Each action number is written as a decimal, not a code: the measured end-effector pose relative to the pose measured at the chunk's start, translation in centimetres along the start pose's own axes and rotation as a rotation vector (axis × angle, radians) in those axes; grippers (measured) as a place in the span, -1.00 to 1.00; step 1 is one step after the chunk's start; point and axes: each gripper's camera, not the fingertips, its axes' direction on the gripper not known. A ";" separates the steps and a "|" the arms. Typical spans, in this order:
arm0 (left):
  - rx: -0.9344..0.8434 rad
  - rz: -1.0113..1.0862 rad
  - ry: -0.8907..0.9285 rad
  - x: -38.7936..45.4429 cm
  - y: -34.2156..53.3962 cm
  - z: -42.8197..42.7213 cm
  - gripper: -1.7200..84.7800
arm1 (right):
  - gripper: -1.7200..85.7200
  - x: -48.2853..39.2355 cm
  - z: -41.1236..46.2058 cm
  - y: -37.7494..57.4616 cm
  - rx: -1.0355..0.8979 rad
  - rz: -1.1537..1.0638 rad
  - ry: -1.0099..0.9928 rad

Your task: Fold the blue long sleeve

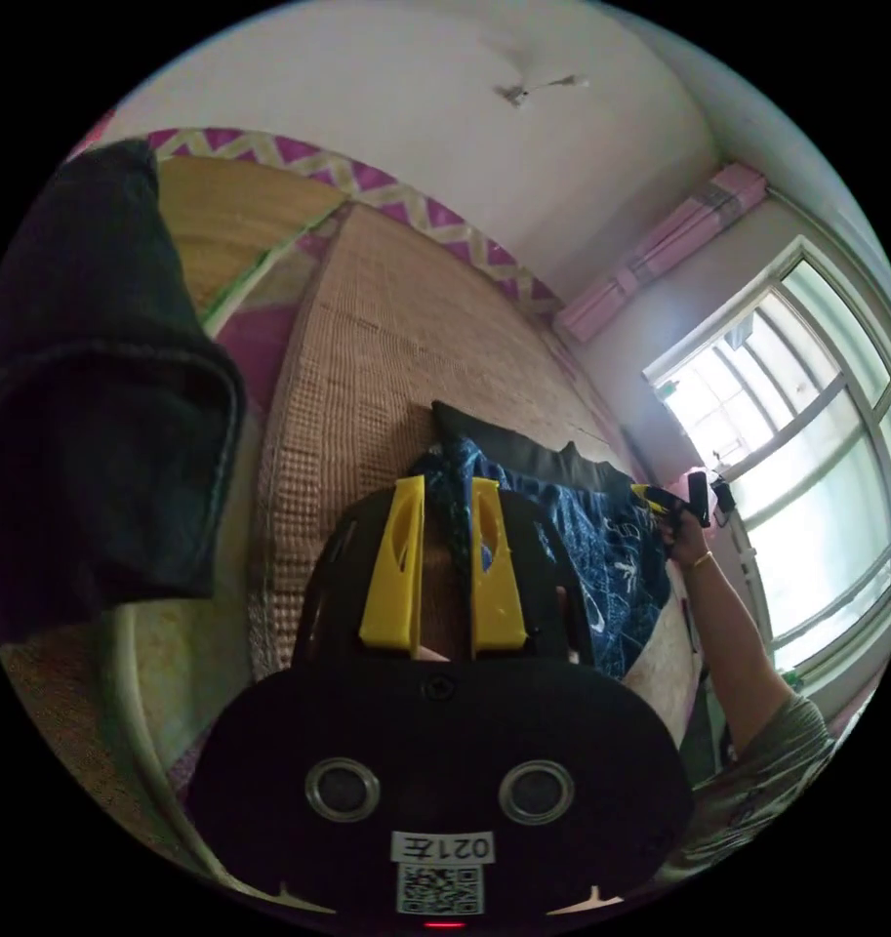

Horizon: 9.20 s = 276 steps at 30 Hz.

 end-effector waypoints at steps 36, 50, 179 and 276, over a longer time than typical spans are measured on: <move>-0.202 0.227 0.043 14.6 2.6 2.9 -0.69 | -0.91 -23.0 -16.7 20.6 0.254 -0.450 -0.177; 0.198 0.482 0.273 21.9 13.3 -16.6 -0.98 | -0.90 -25.4 -19.1 28.3 0.275 -0.434 -0.251; -0.157 0.395 0.222 38.6 66.0 -14.7 -0.98 | -0.98 -43.1 -19.0 65.8 -0.186 -0.686 0.206; 0.648 -0.290 -0.118 0.9 25.4 -94.6 -0.98 | -0.97 -29.2 -9.2 49.9 -0.012 -0.110 0.627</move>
